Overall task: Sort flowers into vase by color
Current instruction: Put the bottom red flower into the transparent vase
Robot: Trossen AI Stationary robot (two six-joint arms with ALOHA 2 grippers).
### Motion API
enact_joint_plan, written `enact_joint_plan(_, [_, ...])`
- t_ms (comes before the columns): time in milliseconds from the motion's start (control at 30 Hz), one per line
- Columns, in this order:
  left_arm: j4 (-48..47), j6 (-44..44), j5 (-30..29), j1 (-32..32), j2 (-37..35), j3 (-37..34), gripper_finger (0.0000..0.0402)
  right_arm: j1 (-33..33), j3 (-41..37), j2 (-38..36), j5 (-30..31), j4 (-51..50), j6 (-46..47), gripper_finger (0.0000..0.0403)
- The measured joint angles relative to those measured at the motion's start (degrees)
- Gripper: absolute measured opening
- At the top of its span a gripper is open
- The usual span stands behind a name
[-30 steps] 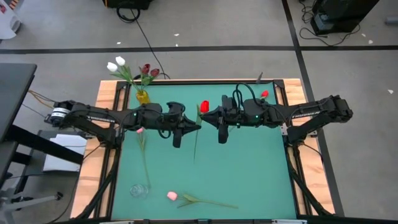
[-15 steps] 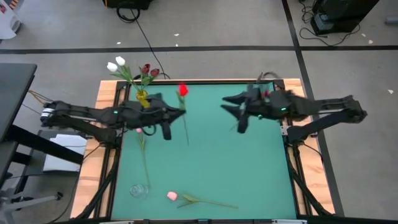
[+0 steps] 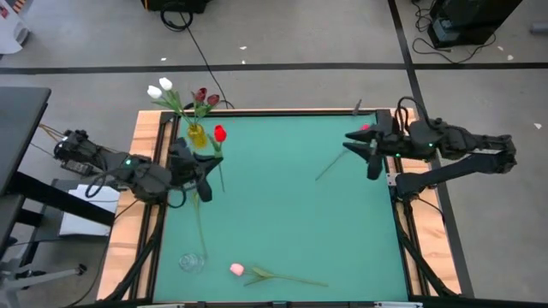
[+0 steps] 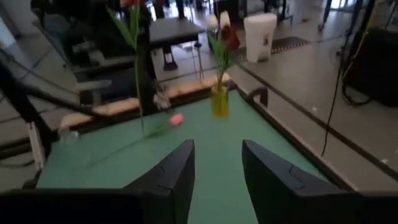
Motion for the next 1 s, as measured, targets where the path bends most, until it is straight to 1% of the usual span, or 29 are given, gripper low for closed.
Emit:
enact_joint_plan(33, [-0.23,-0.15,-1.68,-1.17,-0.07,0.0,0.0004,0.2,-1.55,-1.58,-0.23,-0.17,0.57,0.0137])
enact_joint_plan(133, [-0.6,0.35,-5.66,-4.02,-0.06,0.0,0.0004,0.89,-6.03,-6.01,-1.84,3.6,0.79,0.0122])
enact_joint_plan(267, [-0.68,1.51,-8.42,-6.61,-0.05,0.0,0.0004,1.42,-10.52,-10.39,-3.08,7.9,-1.33,0.0109])
enact_joint_plan(367, [-1.44,1.09,-9.66,-7.9,-0.05,0.0,0.0004,1.42,-12.33,-12.22,-3.06,8.45,-2.62,0.0108])
enact_joint_plan(500, [-3.08,-1.49,-9.65,-8.21,-0.05,-0.02,0.0004,1.42,-13.53,-12.9,-3.05,8.1,-2.47,0.0109])
enact_joint_plan(567, [-2.7,-1.36,-9.69,-8.18,-0.05,-0.02,0.0004,1.42,-13.76,-12.87,-3.28,8.25,-2.32,0.0109])
enact_joint_plan(767, [6.22,8.02,-8.57,-9.57,-1.76,-0.07,0.0004,1.42,-13.87,-12.57,-3.9,8.76,-2.23,0.0109])
enact_joint_plan(867, [7.21,8.95,-7.93,-13.41,-3.36,-0.07,0.0004,1.42,-13.87,-12.6,-3.89,9.15,-2.23,0.0109])
enact_joint_plan(1000, [5.41,7.67,-6.76,-21.56,-4.32,-0.05,0.0004,1.41,-13.87,-12.59,-3.9,9.47,-2.21,0.0109])
